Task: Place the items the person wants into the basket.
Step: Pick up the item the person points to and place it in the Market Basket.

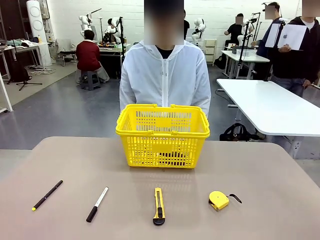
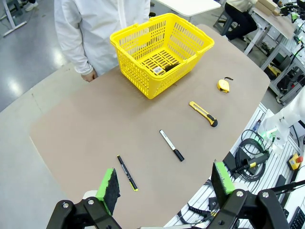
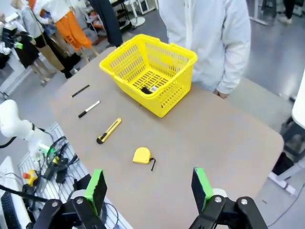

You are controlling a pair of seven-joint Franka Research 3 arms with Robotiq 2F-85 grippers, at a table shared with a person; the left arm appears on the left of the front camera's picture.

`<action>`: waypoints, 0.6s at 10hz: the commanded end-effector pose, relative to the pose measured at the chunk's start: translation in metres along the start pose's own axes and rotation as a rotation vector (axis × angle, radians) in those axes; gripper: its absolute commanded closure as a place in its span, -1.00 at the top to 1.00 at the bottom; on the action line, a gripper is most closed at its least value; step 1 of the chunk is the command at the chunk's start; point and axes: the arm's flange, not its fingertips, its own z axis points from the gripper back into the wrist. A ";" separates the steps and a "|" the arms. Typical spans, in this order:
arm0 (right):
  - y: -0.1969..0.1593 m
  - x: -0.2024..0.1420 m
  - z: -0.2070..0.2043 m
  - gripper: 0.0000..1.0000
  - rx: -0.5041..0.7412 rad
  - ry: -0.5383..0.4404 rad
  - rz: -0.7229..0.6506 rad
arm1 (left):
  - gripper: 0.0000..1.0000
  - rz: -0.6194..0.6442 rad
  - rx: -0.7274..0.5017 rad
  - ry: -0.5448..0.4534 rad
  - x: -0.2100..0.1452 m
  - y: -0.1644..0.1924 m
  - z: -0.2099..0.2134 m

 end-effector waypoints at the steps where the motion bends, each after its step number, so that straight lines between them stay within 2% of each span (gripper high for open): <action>1: -0.001 -0.002 0.004 0.86 0.000 -0.011 -0.002 | 1.00 -0.011 -0.002 -0.007 -0.002 0.001 -0.001; 6: -0.001 -0.002 0.004 0.86 0.000 -0.011 -0.002 | 1.00 -0.011 -0.002 -0.007 -0.002 0.001 -0.001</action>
